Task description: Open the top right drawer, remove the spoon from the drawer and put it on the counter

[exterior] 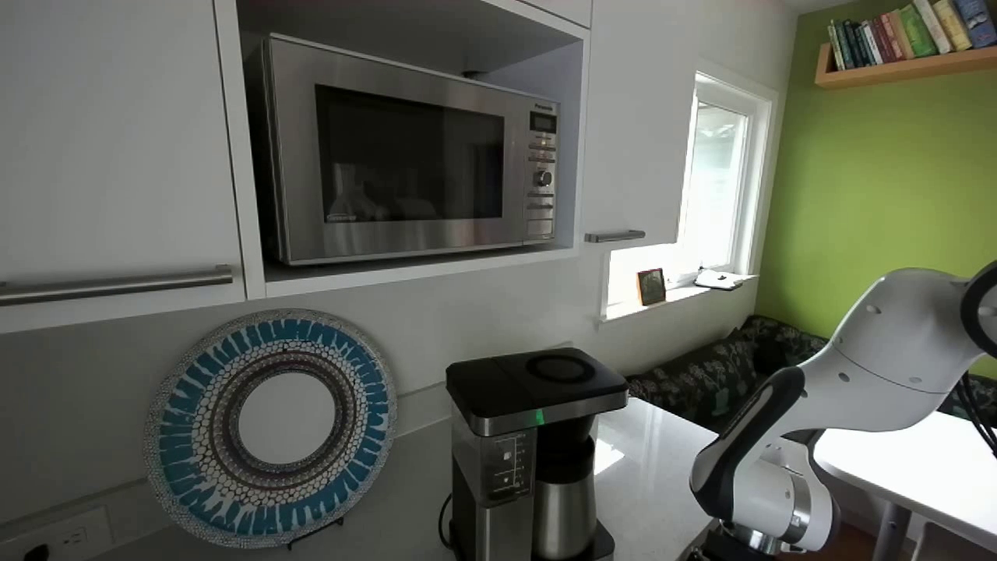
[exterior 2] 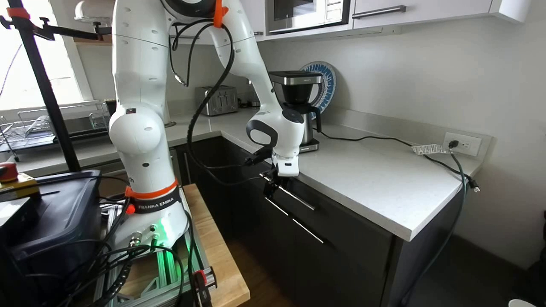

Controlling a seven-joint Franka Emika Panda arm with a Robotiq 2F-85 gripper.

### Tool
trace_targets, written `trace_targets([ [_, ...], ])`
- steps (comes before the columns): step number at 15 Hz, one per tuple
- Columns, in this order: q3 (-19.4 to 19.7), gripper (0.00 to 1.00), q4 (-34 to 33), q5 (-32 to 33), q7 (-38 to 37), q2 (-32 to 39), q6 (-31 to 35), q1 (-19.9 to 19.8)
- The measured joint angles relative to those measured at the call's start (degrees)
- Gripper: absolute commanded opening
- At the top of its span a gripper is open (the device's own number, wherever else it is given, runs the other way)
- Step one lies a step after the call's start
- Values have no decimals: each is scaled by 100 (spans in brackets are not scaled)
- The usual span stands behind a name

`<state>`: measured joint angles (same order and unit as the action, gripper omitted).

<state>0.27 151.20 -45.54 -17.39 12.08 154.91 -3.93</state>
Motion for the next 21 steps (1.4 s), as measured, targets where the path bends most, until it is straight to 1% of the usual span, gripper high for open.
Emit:
trace_targets([
  [5,126,100,19,534,-362,-49,-234,26],
  [7,154,100,35,615,-415,-74,-303,23],
  [10,162,100,85,548,-382,-103,-336,2],
  [16,183,100,416,17,-316,-272,-343,-51],
  [21,287,100,714,-58,-310,-458,-395,-56],
])
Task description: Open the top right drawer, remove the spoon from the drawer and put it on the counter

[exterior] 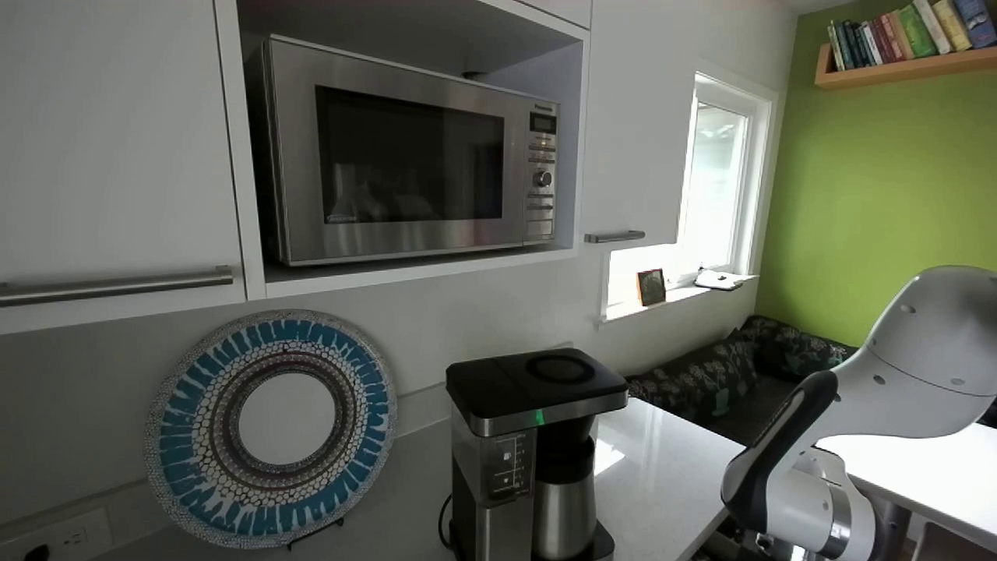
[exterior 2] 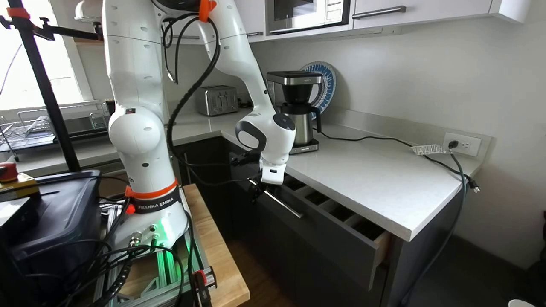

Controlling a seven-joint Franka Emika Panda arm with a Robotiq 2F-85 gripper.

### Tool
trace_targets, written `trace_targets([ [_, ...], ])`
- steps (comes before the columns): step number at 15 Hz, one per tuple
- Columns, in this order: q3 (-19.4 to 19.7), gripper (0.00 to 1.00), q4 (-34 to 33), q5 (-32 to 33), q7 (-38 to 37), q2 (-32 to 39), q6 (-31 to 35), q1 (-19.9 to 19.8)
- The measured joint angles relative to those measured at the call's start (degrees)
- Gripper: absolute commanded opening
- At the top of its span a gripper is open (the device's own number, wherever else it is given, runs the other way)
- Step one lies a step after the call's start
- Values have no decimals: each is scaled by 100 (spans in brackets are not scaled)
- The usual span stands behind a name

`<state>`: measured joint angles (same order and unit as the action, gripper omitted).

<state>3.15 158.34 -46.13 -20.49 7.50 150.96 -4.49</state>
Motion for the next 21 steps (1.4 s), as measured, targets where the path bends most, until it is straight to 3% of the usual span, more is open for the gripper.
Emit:
trace_targets([
  [13,138,100,-56,73,5,1,-246,0],
  [21,156,100,-82,-113,631,8,42,-119],
])
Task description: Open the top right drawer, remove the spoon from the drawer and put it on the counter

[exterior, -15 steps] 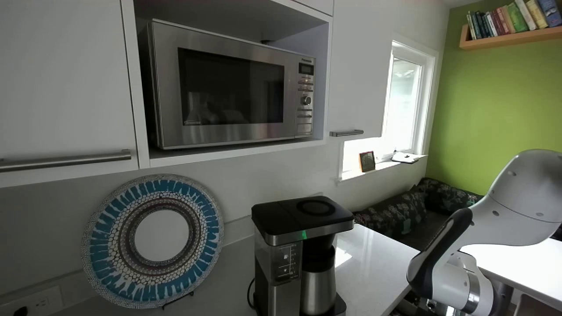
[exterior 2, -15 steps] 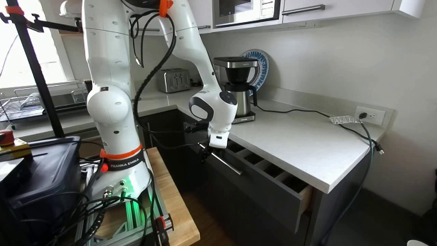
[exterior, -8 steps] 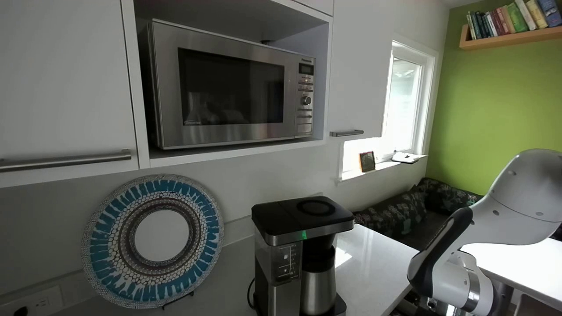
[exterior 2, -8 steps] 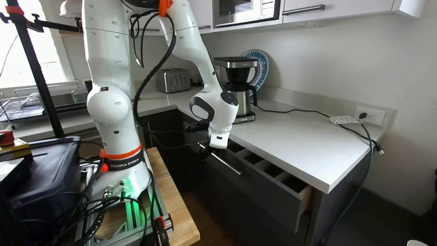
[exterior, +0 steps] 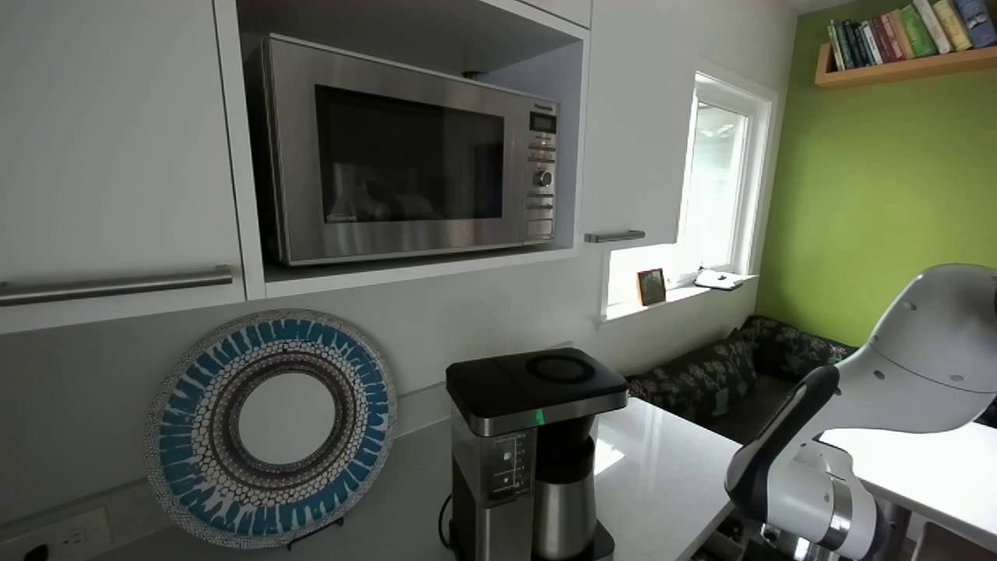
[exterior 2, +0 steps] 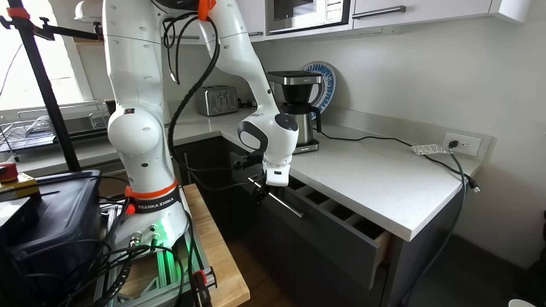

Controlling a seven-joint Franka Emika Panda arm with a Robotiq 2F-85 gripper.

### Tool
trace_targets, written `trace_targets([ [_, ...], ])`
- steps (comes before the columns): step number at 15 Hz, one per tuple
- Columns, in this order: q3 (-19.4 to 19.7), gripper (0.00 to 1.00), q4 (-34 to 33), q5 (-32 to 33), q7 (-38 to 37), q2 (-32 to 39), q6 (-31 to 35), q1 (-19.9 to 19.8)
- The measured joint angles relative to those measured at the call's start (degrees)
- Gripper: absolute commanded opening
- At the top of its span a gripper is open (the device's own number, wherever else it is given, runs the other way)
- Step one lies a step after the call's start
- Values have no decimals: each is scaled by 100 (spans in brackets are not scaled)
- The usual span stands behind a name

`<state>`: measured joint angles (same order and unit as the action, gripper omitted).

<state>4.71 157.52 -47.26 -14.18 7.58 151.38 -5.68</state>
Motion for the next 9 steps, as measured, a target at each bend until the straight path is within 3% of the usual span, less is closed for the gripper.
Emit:
trace_targets([
  [9,34,100,-48,95,439,-136,63,-10],
])
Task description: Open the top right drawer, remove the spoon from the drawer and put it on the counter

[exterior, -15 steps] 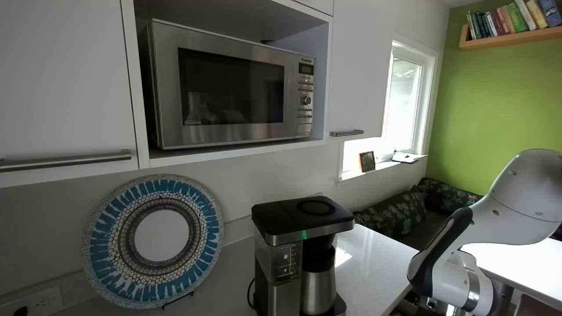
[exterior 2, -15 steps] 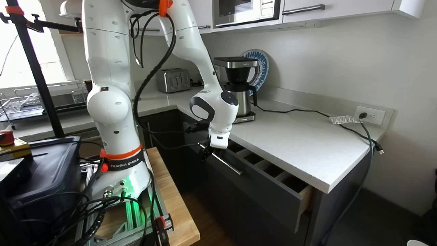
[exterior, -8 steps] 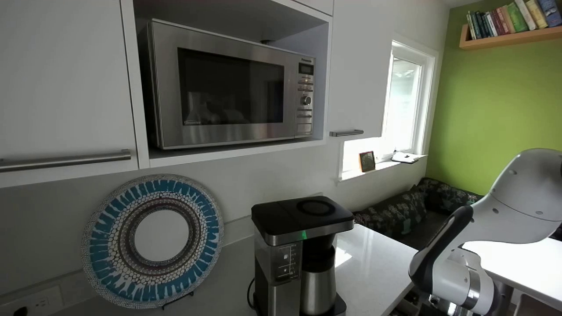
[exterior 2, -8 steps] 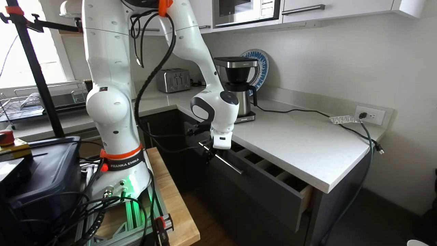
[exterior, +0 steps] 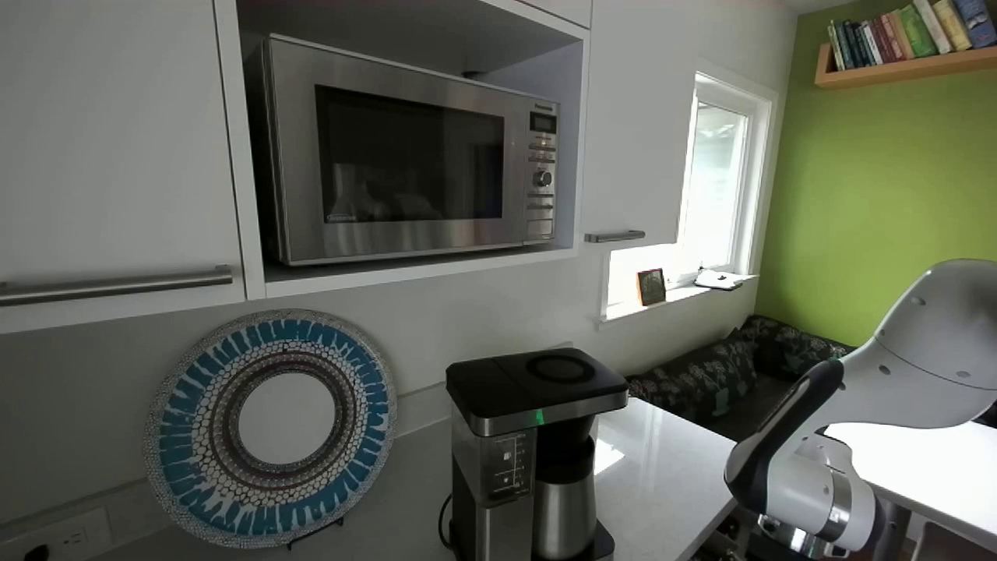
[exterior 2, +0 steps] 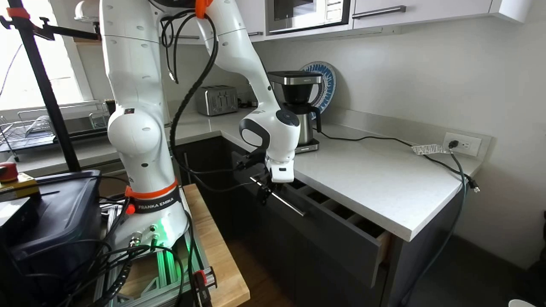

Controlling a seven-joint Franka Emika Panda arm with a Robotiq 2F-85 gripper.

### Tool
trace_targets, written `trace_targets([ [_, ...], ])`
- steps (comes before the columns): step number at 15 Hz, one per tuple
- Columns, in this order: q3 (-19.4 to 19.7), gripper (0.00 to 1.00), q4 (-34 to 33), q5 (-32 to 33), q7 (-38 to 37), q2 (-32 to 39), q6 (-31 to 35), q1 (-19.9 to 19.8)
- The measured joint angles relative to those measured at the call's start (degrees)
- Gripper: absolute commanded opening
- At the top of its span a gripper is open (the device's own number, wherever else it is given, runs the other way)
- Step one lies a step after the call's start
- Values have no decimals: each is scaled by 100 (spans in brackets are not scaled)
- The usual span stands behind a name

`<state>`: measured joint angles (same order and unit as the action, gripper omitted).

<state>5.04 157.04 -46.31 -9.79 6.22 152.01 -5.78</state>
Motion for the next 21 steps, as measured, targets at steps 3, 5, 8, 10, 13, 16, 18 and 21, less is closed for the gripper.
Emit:
trace_targets([
  [3,79,100,-7,266,0,-99,-5,-35],
  [5,146,100,13,507,0,-197,-38,-69],
  [8,247,100,-8,916,-13,-332,-184,-159],
  [10,318,100,12,1146,-15,-453,-259,-214],
  [13,396,100,0,1382,-28,-643,-331,-302],
  [16,406,100,-4,1401,-28,-846,-406,-312],
  [18,406,100,-14,1371,-33,-932,-534,-311],
  [21,400,100,-39,1344,-75,-958,-622,-291],
])
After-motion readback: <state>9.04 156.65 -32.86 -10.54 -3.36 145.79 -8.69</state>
